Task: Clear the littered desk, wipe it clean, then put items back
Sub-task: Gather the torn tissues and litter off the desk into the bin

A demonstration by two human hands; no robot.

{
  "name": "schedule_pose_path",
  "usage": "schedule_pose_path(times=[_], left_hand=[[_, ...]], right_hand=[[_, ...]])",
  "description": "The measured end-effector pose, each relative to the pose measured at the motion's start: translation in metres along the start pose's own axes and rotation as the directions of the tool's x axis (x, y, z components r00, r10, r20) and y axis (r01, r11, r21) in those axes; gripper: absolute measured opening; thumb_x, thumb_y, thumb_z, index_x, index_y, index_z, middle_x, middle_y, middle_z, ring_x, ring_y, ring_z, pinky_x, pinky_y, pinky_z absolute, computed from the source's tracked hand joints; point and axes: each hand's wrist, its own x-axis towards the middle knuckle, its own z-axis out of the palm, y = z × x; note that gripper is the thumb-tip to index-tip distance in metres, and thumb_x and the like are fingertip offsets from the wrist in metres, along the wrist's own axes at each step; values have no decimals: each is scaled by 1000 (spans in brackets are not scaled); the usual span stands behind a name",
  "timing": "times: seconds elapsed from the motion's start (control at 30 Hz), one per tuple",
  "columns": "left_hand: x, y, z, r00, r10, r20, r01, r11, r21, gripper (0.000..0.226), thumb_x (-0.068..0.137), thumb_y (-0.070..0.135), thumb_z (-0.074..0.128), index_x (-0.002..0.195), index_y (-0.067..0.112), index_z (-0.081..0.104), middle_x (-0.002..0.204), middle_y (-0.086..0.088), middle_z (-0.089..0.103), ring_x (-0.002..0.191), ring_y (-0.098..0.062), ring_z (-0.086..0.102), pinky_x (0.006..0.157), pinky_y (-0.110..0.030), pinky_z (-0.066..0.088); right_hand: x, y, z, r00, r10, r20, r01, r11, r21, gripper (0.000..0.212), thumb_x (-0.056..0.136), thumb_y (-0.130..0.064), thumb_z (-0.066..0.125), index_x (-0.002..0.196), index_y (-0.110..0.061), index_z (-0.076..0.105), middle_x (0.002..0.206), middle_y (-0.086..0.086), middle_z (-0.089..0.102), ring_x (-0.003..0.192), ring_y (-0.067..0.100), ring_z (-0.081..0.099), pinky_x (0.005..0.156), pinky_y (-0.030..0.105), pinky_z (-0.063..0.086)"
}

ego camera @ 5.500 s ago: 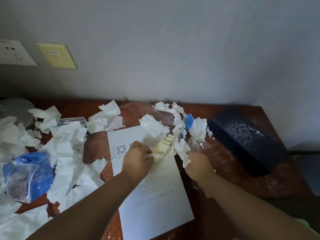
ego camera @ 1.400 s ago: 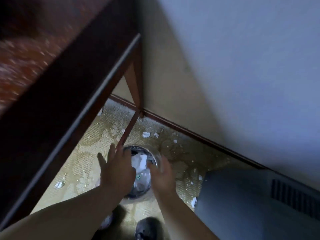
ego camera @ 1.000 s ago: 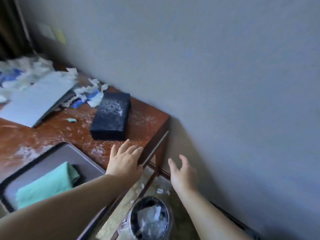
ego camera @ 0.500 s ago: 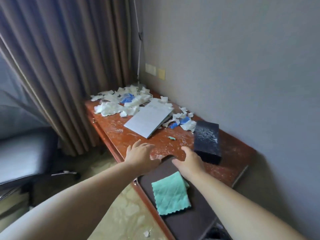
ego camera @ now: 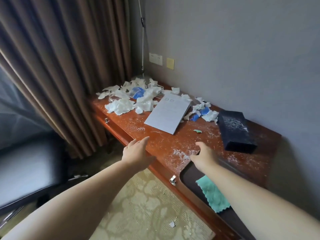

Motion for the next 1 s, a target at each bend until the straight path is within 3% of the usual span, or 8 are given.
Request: schedule_pose_path(times=[0.2,0.33,0.47,0.57,0.63,0.67,0.87,1.0], left_hand=[[47,16,12,993,86,78,-85,996,-19,82,86,42,62,150,27,12,153,4,28,145,-22,11,117,-46,17],[99,10,15,992,67,111,-71,997,32,79,87,41,60,150,28,13,152,5,31,145,-22,13,116,-46,15],[163,9,13,992,38,123,-49,995,89,79,87,41,61,150,24,15,152,2,31,144,-21,17,117,-44,18],[202,17,19,992,49,117,-59,995,83,75,88,39,60,149,23,18,152,1,30,144,-22,17,117,-43,18],[223,24,29,987,75,139,-86,994,73,73,89,38,59,148,24,20,154,2,28,145,-21,15,118,-44,16],[231,27,35,983,92,159,-105,992,75,71,89,38,59,148,25,22,154,2,26,145,-21,15,117,-44,15],[296,43,67,921,273,279,-324,933,155,49,93,41,51,140,33,39,158,1,14,146,-23,5,117,-43,9],[347,53,79,806,475,353,-562,801,207,39,96,42,44,134,34,49,159,0,8,146,-23,-2,118,-44,5]], right_hand=[[46,-3,4,999,31,-31,-30,999,42,54,88,-17,59,139,-23,39,141,4,45,101,23,58,54,23,41],[97,-3,13,994,102,-28,-99,992,73,54,90,-16,58,140,-20,40,143,4,44,118,26,53,79,30,48],[146,-2,25,984,179,-7,-177,980,93,52,90,-20,60,139,-22,41,141,5,47,120,25,53,87,34,50],[173,-1,32,978,210,3,-209,972,105,51,90,-20,60,138,-22,42,140,5,48,119,24,54,84,30,51],[188,-1,36,977,213,4,-213,974,74,49,90,-20,60,136,-23,45,137,4,50,113,21,57,71,22,49],[194,-2,37,976,220,5,-220,974,59,47,90,-21,60,135,-23,47,136,3,51,110,20,58,67,20,48],[229,-3,49,945,309,-110,-313,950,-18,38,90,-27,60,127,-24,54,129,-1,55,110,19,56,77,27,48],[243,-3,51,882,430,-194,-439,898,-9,33,88,-26,62,121,-24,57,120,0,59,106,19,57,70,24,44]])
